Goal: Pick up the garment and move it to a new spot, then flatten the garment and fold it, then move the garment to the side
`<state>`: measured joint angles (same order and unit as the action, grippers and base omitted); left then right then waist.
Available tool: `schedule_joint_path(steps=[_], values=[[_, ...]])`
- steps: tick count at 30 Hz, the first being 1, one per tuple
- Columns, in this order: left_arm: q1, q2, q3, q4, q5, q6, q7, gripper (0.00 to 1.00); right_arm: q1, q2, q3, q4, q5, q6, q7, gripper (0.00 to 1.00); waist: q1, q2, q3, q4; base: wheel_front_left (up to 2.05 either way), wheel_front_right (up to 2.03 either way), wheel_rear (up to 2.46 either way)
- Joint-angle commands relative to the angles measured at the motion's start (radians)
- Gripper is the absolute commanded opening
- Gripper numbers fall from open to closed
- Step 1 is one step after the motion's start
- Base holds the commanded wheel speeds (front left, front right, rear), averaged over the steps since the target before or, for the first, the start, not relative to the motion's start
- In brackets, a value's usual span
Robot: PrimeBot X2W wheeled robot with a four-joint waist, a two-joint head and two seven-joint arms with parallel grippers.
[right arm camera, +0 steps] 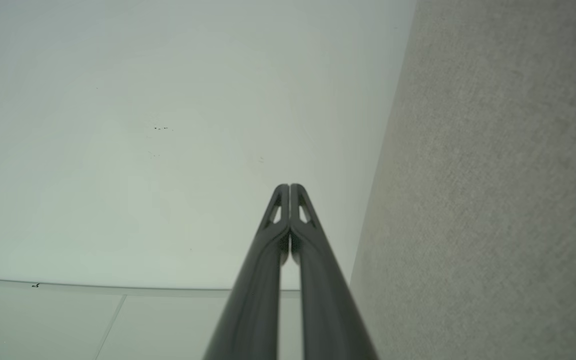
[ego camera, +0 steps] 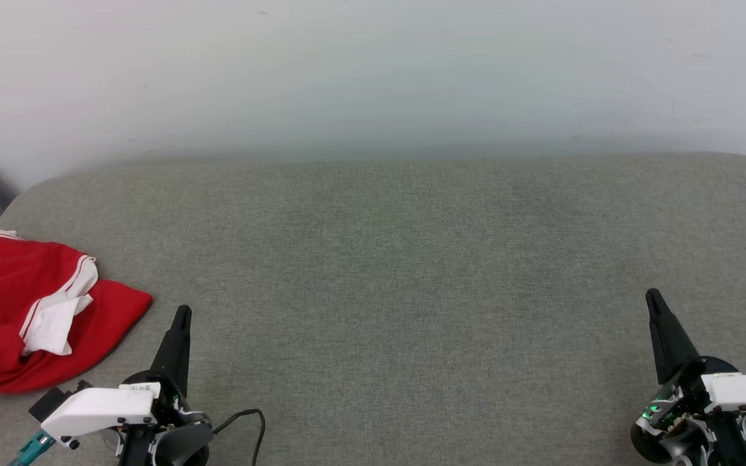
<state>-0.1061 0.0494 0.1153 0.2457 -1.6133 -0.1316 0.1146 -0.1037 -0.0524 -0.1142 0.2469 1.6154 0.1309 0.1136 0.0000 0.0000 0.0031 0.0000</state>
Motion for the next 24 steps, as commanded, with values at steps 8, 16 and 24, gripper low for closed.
schedule_joint_path(steps=[8,16,24], values=[[-0.006,-0.003,0.002,0.0,0.001,-0.003,0.002,0.0,-0.011,0.005,0.0,0.001,-0.005,0.0,-0.001,0.0,0.0,0.0,0.0,0.0,0.0,0.0,0.0],[-0.006,-0.003,0.002,0.0,0.001,-0.003,0.002,0.0,-0.011,0.005,0.0,0.001,-0.005,0.0,-0.001,0.0,0.0,0.0,0.0,0.0,0.0,0.0,0.0],[0.0,0.0,0.0,0.0,0.0,0.0,0.0,1.0,0.0,0.0,0.0,0.0,0.0,0.0,0.0,1.0,0.0,0.0,0.0,0.0,0.0,0.0,0.0]])
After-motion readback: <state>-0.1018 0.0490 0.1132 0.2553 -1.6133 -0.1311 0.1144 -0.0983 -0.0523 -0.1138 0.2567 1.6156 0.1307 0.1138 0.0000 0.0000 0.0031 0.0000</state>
